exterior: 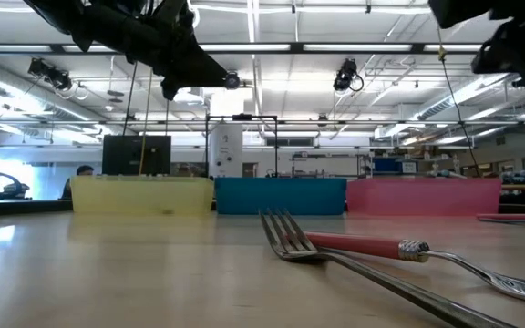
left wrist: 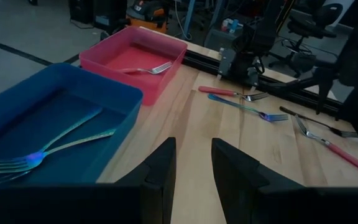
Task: Sort silverware by color (type)
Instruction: Put the top blue fork into the blue bin
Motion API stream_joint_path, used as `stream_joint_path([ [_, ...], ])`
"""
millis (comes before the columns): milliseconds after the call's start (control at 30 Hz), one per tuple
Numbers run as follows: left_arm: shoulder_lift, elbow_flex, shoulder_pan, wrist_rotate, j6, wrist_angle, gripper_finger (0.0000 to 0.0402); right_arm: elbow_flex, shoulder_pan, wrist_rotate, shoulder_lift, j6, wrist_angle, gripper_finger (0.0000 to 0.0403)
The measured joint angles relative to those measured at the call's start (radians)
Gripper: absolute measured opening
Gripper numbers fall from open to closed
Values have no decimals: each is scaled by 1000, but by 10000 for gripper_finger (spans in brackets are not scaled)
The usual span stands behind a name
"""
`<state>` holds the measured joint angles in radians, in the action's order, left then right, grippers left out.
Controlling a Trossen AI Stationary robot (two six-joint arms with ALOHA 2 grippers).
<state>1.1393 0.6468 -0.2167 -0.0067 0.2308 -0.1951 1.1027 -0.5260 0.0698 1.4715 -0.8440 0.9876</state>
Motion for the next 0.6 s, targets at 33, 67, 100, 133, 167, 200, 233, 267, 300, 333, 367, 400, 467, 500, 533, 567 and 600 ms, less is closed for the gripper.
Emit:
stream_joint_path([
  [33,0,0,0,0,1,0,103,0,-18,-23,0,-21,7,152],
  [67,0,0,0,0,1,0,103,0,-36,-47,0,-45,15,151],
  [100,0,0,0,0,1,0,103,0,-54,-75,0,-68,26,151],
  [133,0,0,0,0,1,0,103,0,-69,-108,0,-95,40,151],
  [167,0,0,0,0,1,0,103,0,-83,-140,0,-127,58,151],
  [200,0,0,0,0,1,0,103,0,-96,-168,0,-162,78,151],
  [233,0,0,0,0,1,0,103,0,-108,-190,0,-195,98,151],
  [267,0,0,0,0,1,0,103,0,-120,-207,0,-227,115,151],
  [300,0,0,0,0,1,0,103,0,-133,-219,0,-254,130,151],
  [333,0,0,0,0,1,0,103,-4,-146,-227,-1,-279,138,151],
  [367,0,0,0,0,1,0,103,-13,-158,-229,-2,-301,137,151],
  [400,0,0,0,0,1,0,103,-26,-171,-229,-2,-319,132,151],
  [467,0,0,0,0,2,0,103,-66,-195,-222,-2,-356,112,151],
  [500,0,0,0,0,2,0,103,-88,-205,-211,-2,-370,96,151],
  [533,0,0,0,0,2,0,103,-109,-215,-205,-2,-383,76,151],
  [567,0,0,0,0,2,-1,103,-126,-223,-202,-2,-393,58,151],
  [600,0,0,0,0,2,-1,103,-136,-231,-203,-2,-397,48,151],
])
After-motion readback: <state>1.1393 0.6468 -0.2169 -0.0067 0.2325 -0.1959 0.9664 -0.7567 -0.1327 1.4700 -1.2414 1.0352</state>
